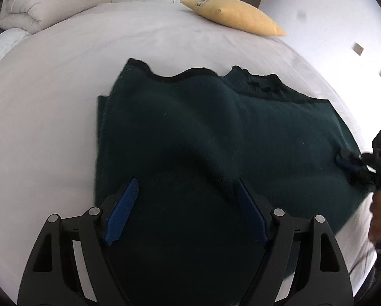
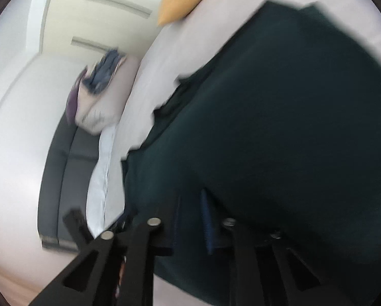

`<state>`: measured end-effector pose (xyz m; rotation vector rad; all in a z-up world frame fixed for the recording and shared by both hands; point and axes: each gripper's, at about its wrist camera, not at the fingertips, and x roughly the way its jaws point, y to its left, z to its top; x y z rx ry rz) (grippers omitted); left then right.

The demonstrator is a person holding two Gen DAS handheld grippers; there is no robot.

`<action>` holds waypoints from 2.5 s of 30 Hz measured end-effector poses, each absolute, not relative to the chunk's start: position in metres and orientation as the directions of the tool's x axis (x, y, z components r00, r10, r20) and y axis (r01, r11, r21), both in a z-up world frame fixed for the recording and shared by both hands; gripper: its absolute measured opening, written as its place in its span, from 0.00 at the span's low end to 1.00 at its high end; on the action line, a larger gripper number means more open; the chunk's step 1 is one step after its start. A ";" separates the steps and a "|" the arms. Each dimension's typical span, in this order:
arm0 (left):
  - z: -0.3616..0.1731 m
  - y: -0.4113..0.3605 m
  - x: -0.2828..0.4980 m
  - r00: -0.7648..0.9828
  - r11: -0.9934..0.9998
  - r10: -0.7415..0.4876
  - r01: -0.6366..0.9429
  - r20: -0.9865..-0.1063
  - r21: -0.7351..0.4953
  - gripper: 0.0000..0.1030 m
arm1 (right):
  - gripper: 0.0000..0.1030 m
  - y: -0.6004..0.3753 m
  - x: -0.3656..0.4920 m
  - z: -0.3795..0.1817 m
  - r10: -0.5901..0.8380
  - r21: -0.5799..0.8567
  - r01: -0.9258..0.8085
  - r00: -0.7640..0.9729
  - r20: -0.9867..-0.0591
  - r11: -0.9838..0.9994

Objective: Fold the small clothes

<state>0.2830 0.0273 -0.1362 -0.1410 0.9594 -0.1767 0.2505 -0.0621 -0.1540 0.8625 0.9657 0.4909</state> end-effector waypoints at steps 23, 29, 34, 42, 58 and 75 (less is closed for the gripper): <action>-0.158 0.076 0.219 0.563 0.973 -0.193 0.004 -0.804 -0.231 0.77 | 0.15 -0.159 0.155 -0.142 0.391 0.701 0.199 0.712 -0.583 0.685; -0.145 0.114 0.206 0.632 0.879 -0.336 -0.056 -0.699 -0.473 0.77 | 0.44 -0.183 0.146 -0.123 0.342 0.687 0.190 0.756 -0.558 0.701; -0.143 0.135 0.205 0.614 0.833 -0.432 -0.008 -0.660 -0.553 0.77 | 0.44 -0.171 0.165 -0.131 0.417 0.666 0.130 0.689 -0.594 0.735; -0.157 0.145 0.211 0.519 0.807 -0.526 0.057 -0.673 -0.587 0.35 | 0.35 -0.170 0.168 -0.140 0.456 0.670 0.104 0.655 -0.602 0.735; -0.163 0.131 0.223 0.439 0.881 -0.460 0.119 -0.771 -0.458 0.08 | 0.07 -0.163 0.169 -0.135 0.410 0.546 0.068 0.585 -0.699 0.835; -0.163 0.131 0.212 0.454 0.912 -0.406 0.150 -0.793 -0.381 0.06 | 0.06 -0.177 0.163 -0.149 0.378 0.518 0.110 0.560 -0.737 0.848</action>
